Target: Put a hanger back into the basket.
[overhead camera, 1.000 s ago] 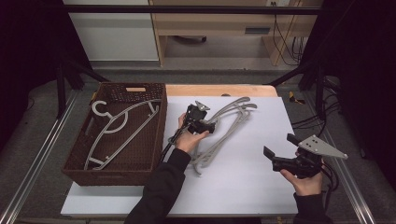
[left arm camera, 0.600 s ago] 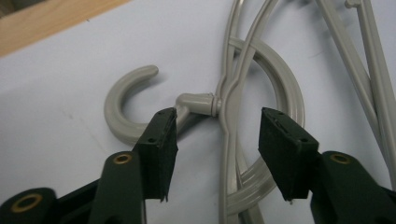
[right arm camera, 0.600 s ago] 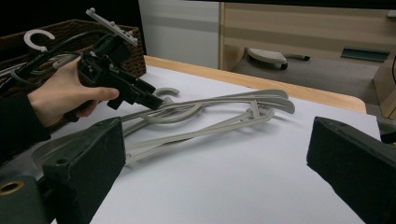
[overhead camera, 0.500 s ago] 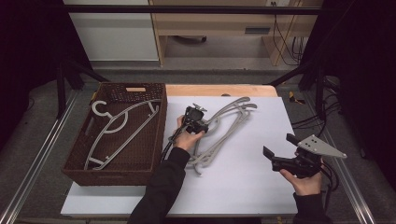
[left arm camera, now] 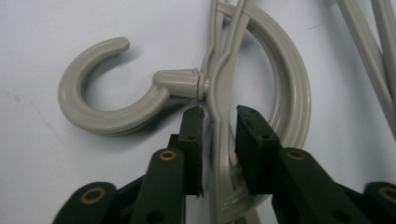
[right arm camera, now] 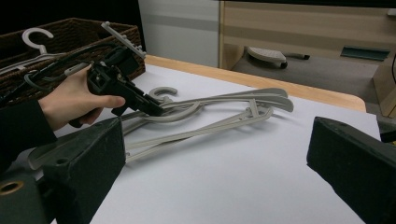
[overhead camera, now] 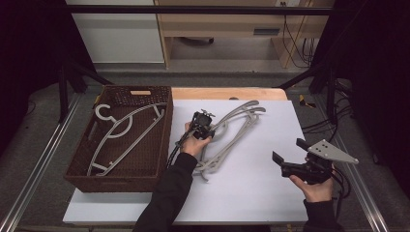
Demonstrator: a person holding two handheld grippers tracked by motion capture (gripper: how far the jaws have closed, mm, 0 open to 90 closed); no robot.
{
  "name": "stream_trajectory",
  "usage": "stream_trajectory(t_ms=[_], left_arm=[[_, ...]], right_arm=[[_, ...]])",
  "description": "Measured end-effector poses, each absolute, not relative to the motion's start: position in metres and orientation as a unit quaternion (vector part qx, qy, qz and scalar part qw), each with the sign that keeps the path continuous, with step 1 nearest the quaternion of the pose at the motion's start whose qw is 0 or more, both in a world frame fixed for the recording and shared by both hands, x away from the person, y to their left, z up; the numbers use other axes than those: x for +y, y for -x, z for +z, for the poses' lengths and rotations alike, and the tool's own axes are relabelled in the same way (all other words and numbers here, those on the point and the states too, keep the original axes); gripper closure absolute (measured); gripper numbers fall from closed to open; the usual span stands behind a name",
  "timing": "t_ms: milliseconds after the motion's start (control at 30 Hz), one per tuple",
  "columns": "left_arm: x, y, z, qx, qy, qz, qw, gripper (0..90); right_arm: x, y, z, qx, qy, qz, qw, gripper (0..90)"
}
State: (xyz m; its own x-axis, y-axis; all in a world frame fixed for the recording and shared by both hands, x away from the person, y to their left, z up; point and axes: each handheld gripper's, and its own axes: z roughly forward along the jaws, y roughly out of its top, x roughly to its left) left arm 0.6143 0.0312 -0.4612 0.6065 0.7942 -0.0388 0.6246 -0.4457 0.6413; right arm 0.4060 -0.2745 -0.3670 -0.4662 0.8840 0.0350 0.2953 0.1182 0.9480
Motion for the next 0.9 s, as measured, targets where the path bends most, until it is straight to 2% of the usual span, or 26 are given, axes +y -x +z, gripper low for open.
stream_trajectory(t_ms=[233, 900], left_arm=[[0.03, -0.614, -0.459, 0.429, -0.841, 0.124, 0.307, 80.5], [0.029, -0.604, -0.449, 0.434, -0.834, 0.137, 0.312, 81.1]], right_arm=[[-0.274, -0.406, -0.367, 0.69, -0.428, 0.507, 0.289, 4.8], [-0.274, -0.406, -0.367, 0.69, -0.427, 0.507, 0.291, 4.8]])
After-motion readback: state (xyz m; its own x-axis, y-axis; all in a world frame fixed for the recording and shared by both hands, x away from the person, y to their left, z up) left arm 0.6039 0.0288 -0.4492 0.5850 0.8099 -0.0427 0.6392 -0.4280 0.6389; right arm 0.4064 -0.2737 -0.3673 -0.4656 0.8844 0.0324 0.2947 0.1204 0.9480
